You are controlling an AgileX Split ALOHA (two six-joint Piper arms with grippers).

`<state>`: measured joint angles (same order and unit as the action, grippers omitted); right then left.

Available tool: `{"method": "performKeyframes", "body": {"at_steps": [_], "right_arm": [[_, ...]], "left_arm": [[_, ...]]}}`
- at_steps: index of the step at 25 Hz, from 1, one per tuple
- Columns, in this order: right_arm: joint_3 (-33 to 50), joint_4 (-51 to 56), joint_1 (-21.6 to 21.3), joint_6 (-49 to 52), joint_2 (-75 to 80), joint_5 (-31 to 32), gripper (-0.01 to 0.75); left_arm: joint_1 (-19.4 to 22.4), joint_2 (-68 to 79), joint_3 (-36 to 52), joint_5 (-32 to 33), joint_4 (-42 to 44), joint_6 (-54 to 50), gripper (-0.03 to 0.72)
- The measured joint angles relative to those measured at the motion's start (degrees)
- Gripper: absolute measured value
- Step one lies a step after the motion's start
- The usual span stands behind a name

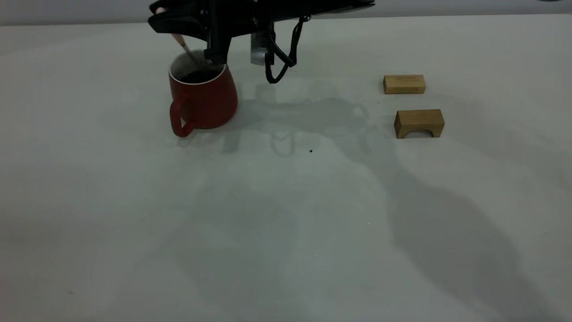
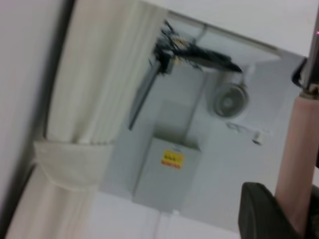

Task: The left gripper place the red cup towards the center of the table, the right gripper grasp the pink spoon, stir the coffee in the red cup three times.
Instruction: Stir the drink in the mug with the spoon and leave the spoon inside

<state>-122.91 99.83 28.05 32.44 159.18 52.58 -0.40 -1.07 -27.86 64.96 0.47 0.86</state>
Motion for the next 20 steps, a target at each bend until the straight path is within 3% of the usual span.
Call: {"method": "performKeyframes", "body": {"at_steps": [20], "right_arm": [[0.0,0.42,0.0,-0.07,1.68,2.47,0.138]], "left_arm": [[0.0,0.0,0.0,0.0,0.0,0.0,0.237]]}}
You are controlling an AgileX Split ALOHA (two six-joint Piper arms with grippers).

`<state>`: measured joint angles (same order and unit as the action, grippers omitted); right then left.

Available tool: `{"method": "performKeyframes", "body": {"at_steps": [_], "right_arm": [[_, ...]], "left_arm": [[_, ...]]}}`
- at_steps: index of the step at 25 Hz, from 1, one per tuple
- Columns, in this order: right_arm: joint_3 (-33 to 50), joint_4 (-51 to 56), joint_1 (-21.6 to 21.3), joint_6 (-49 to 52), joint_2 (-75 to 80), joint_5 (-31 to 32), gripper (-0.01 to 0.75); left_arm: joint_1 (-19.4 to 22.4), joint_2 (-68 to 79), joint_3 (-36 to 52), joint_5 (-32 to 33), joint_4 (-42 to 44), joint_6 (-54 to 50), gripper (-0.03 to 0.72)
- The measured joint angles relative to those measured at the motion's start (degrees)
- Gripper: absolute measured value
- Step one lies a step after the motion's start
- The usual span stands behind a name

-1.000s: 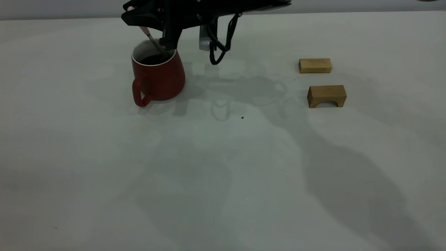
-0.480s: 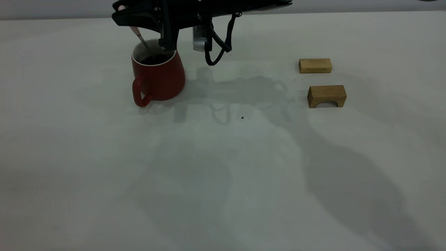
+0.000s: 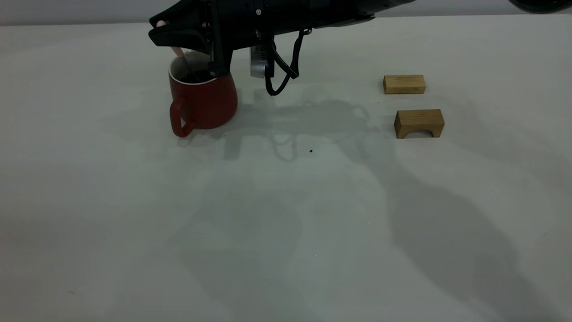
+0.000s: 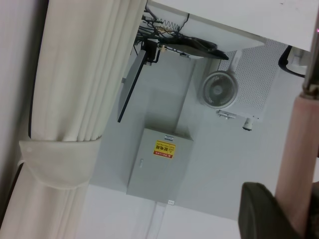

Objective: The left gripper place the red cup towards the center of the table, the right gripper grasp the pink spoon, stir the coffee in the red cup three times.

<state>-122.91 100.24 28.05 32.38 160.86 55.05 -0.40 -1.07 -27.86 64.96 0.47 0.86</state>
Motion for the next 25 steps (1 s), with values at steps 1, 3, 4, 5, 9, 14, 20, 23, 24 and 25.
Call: {"method": "performKeyframes", "body": {"at_steps": [1,3,4,5,9,14,20,23,24,25], "right_arm": [[0.0,0.0,0.0,0.0,0.05,0.0,0.138],[0.0,0.0,0.0,0.0,0.05,0.0,0.148],[0.0,0.05,0.0,0.0,0.11,0.0,0.157],[0.0,0.05,0.0,0.0,0.23,0.0,0.17],[0.0,0.0,0.0,0.0,0.6,0.0,0.301],[0.0,-1.01,0.0,0.0,0.44,0.24,0.521],[0.0,-12.56,-0.17,0.0,-7.14,0.66,0.603],[0.0,-21.78,-0.35,0.0,-13.83,1.52,0.563],[0.0,-24.84,-0.35,0.0,-15.8,1.75,0.546],[0.0,-28.62,-0.4,0.0,-18.2,2.06,0.531]], "left_arm": [[0.0,0.0,0.0,0.0,0.0,0.0,0.237],[0.0,0.0,0.0,0.0,0.0,0.0,0.237],[0.0,0.0,0.0,0.0,0.0,0.0,0.237],[0.0,0.0,0.0,0.0,0.0,0.0,0.237],[0.0,0.0,0.0,0.0,0.0,0.0,0.237],[0.0,0.0,0.0,0.0,0.0,0.0,0.237],[0.0,0.0,0.0,0.0,0.0,0.0,0.237],[0.0,0.0,0.0,0.0,0.0,0.0,0.237],[0.0,0.0,0.0,0.0,0.0,0.0,0.237],[0.0,0.0,0.0,0.0,0.0,0.0,0.237]]}}
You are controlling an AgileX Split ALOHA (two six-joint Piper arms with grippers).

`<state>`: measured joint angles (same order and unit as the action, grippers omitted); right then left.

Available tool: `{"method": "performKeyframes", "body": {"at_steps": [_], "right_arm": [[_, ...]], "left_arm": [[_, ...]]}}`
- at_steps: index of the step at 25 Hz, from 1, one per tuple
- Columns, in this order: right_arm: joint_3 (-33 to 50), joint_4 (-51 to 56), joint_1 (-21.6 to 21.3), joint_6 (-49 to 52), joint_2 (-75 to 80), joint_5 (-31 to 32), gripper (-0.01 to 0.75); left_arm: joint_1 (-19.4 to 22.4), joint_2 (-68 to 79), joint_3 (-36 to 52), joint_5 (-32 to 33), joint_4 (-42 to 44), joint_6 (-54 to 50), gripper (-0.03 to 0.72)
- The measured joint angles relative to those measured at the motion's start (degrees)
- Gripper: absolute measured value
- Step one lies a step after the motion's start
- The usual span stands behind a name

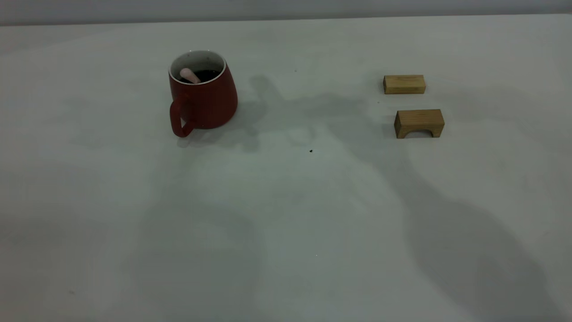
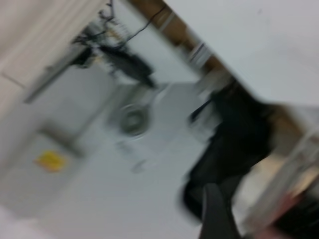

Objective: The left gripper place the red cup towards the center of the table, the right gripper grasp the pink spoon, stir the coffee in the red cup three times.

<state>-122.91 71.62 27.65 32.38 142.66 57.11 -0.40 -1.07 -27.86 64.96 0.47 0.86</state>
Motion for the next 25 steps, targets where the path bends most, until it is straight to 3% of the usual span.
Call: {"method": "performKeyframes", "body": {"at_steps": [5,11,16,21,25], "right_arm": [[0.0,-15.12,-0.16,-0.06,-10.34,1.29,0.446],[0.0,-18.98,-0.16,-1.59,-19.66,3.36,0.359],[0.05,-20.69,-1.01,-20.31,-25.06,12.67,0.29],[1.24,-25.56,-1.19,-35.03,-30.68,13.57,0.234],[11.57,-33.54,-1.19,-38.3,-40.94,13.69,0.227]], "left_arm": [[0.0,0.0,0.0,0.0,0.0,0.0,0.237],[0.0,0.0,0.0,0.0,0.0,0.0,0.237],[0.0,0.0,0.0,0.0,0.0,0.0,0.237],[0.0,0.0,0.0,0.0,0.0,0.0,0.237],[0.0,0.0,0.0,0.0,0.0,0.0,0.237]]}}
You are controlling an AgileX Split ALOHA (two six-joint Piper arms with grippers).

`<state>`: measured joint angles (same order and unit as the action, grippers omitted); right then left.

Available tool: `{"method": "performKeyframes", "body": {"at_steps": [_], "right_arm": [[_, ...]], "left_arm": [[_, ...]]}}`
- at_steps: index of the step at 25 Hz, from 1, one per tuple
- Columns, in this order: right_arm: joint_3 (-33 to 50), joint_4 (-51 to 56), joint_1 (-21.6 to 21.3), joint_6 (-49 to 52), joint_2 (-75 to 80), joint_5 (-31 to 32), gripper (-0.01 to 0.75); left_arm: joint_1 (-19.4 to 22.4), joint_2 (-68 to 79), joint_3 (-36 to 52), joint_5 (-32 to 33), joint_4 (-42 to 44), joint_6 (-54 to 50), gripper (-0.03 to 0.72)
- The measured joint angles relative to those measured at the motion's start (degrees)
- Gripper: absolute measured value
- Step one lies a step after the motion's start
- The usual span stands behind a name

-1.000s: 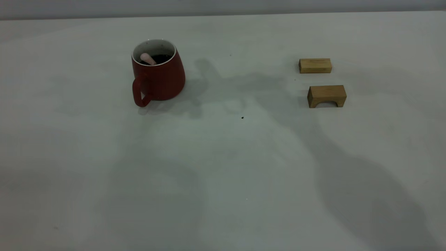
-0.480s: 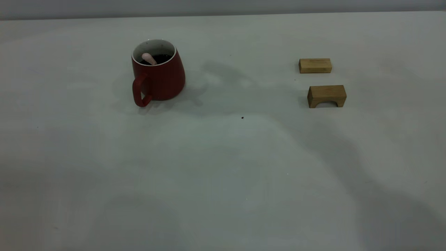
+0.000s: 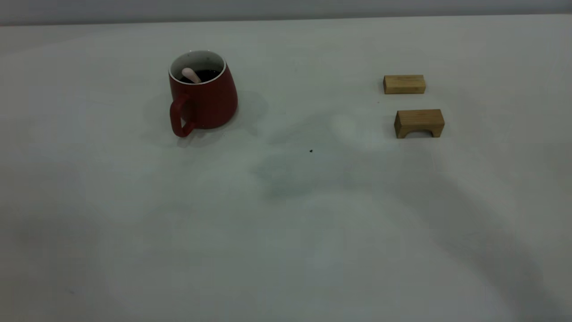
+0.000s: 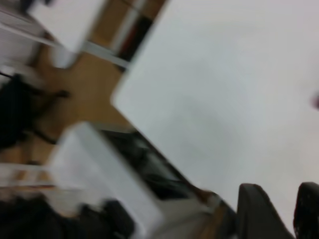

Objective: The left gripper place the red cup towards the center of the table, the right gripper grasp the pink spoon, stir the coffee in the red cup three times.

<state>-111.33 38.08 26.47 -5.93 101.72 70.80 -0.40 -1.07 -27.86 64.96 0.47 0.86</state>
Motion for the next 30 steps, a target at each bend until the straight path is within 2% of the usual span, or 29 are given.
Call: {"method": "performKeyframes", "body": {"at_steps": [7,12,14,20,23,26,30], "right_arm": [[27.22,-14.64,0.0,-3.88,-21.26,0.07,0.229],[42.89,-21.51,-0.88,-7.37,-39.86,0.07,0.234],[48.73,-21.83,-3.77,-7.65,-47.65,0.07,0.236],[66.56,-23.21,-17.92,-7.72,-71.85,-0.18,0.238],[74.47,-23.91,-23.33,-7.77,-81.33,-2.61,0.238],[79.68,-24.99,-26.47,-7.43,-87.22,-4.33,0.238],[82.06,-27.4,-26.98,-5.48,-91.33,-5.3,0.238]], "left_arm": [[0.0,0.0,0.0,0.0,0.0,0.0,0.237],[0.0,0.0,0.0,0.0,0.0,0.0,0.237],[0.0,0.0,0.0,0.0,0.0,0.0,0.237],[0.0,0.0,0.0,0.0,0.0,0.0,0.237],[0.0,0.0,0.0,0.0,0.0,0.0,0.237],[0.0,0.0,0.0,0.0,0.0,0.0,0.237],[0.0,0.0,0.0,0.0,0.0,0.0,0.237]]}}
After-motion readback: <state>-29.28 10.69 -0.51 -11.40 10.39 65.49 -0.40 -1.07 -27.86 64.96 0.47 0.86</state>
